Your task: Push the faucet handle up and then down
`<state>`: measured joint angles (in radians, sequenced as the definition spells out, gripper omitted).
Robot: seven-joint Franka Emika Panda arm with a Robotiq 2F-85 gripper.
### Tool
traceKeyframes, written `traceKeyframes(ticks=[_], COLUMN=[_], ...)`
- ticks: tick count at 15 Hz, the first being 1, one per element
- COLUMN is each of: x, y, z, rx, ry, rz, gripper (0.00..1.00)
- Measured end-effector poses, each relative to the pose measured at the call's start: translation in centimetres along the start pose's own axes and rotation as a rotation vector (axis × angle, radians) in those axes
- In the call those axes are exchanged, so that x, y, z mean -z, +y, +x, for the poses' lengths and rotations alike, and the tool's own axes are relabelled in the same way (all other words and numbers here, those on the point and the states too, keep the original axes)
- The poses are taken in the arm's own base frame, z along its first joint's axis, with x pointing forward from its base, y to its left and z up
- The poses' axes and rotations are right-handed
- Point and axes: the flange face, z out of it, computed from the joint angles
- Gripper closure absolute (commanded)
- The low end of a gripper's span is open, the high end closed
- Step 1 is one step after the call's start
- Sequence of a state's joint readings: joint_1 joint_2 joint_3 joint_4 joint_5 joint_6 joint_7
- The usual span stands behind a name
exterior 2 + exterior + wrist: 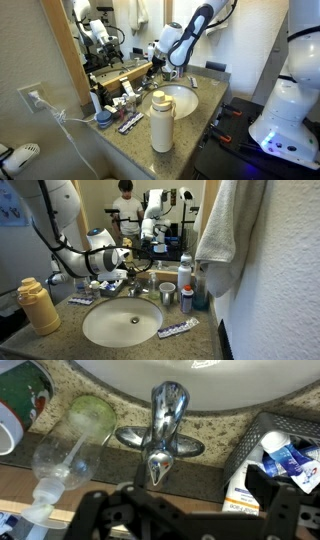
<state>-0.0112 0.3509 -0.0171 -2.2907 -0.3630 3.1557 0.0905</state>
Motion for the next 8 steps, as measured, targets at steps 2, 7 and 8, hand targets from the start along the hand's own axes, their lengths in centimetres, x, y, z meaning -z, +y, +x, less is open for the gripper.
traceKeyframes(ticks=[2,7,8], x=[-0.7,-2.1,-2.4], y=[0.5,1.6,1.5], z=[0.8,2.1,2.3], rx=[-0.003,-0.049,-0.060], ry=[0.008,0.017,0.014], rz=[-0.007,-0.007,-0.002], gripper=[0.00,0.00,0.00])
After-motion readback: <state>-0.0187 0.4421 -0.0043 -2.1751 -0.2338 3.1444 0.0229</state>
